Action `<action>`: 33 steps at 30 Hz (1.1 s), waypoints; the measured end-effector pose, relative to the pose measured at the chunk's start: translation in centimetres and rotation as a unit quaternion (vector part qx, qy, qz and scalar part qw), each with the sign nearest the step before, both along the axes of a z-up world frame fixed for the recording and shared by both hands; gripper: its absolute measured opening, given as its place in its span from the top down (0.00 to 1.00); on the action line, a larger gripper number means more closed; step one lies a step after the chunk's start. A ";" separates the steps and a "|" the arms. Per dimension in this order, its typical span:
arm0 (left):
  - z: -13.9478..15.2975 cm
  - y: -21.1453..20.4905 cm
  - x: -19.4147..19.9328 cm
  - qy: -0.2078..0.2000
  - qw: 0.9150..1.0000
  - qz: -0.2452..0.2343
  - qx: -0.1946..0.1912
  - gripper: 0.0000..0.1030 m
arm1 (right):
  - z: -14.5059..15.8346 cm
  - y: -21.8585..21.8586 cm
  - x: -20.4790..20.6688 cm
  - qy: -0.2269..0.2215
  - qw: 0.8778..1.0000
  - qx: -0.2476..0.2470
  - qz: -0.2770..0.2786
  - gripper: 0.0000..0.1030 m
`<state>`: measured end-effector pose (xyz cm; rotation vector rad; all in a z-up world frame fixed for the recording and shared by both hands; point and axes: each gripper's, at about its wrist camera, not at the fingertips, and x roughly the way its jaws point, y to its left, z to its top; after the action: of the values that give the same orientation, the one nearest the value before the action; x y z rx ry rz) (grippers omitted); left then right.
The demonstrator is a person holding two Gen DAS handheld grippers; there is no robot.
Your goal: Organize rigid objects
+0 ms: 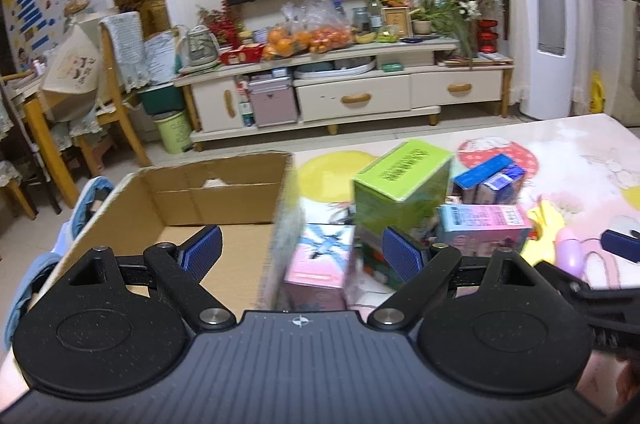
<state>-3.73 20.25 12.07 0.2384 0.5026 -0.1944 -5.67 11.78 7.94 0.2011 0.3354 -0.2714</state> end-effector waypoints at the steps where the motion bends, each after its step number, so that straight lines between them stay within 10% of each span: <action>1: -0.1 -0.1 0.0 0.001 1.000 -0.007 -0.002 0.00 | -0.2 -0.8 0.0 0.004 1.000 0.012 -0.004 0.05; 12: -1.6 -1.8 -0.5 0.025 0.997 -0.078 -0.014 0.00 | -2.8 -9.2 0.1 0.008 0.966 0.259 -0.002 0.16; 33: -6.6 -8.3 1.9 0.026 0.990 -0.140 -0.007 0.00 | -3.3 -12.7 1.8 -0.054 0.905 0.418 0.052 0.29</action>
<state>-1.88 11.99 5.47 0.2900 0.5174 -0.4794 -3.86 -0.94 4.66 1.0417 0.3345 0.0068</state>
